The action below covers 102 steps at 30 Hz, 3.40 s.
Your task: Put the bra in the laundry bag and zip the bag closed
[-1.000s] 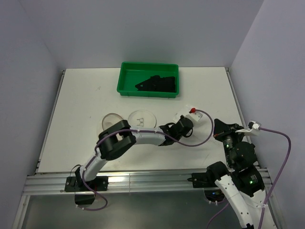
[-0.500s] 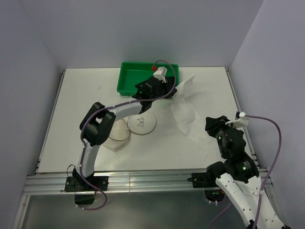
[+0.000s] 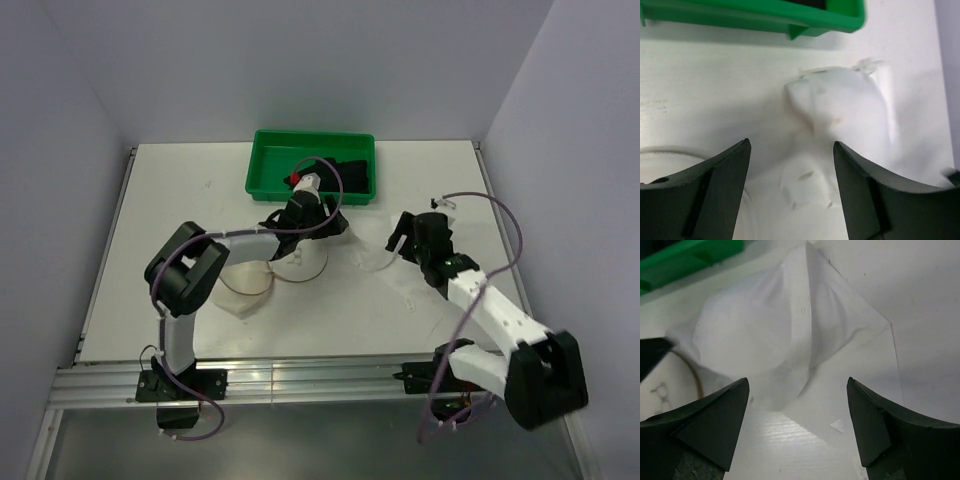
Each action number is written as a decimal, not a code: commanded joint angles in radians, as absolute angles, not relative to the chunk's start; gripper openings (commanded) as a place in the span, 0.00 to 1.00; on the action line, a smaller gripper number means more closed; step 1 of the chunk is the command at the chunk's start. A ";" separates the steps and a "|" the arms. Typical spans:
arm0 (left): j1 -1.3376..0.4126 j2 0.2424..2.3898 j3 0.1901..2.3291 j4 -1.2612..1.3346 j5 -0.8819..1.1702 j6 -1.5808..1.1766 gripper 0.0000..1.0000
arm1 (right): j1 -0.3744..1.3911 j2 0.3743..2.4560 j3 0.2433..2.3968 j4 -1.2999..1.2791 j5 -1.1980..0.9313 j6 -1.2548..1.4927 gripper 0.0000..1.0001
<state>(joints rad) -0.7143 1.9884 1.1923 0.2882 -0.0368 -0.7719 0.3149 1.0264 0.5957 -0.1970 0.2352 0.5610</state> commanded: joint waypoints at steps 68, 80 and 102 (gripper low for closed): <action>-0.891 1.571 2.160 -0.393 0.603 -0.366 0.00 | 0.034 0.830 0.658 0.521 -1.003 0.442 1.00; -0.806 1.506 2.065 -0.276 0.611 -0.457 0.00 | 0.356 0.801 0.536 0.649 -1.102 0.543 0.91; -0.677 1.545 1.896 -0.152 0.536 -0.601 0.00 | 0.428 0.640 0.508 0.739 -1.012 0.782 0.00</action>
